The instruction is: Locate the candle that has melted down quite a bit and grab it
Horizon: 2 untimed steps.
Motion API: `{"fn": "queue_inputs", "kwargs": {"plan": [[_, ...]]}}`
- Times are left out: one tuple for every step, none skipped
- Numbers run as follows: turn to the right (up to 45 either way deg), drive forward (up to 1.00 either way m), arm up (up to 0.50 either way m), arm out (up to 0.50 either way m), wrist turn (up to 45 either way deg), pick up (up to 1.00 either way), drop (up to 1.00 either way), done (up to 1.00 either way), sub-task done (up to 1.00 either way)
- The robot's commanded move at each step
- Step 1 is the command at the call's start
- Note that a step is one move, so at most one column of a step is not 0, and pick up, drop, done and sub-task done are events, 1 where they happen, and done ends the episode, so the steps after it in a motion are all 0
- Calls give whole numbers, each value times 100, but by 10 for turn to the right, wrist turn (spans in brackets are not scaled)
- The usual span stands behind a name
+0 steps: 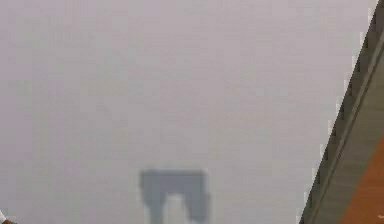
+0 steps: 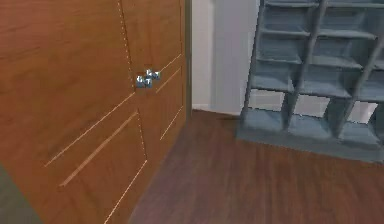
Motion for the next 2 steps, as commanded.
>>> {"fn": "queue_inputs", "kwargs": {"plan": [[270,0,0,0,0,0,0,0,0],[0,5,0,0,0,0,0,0,0]]}}
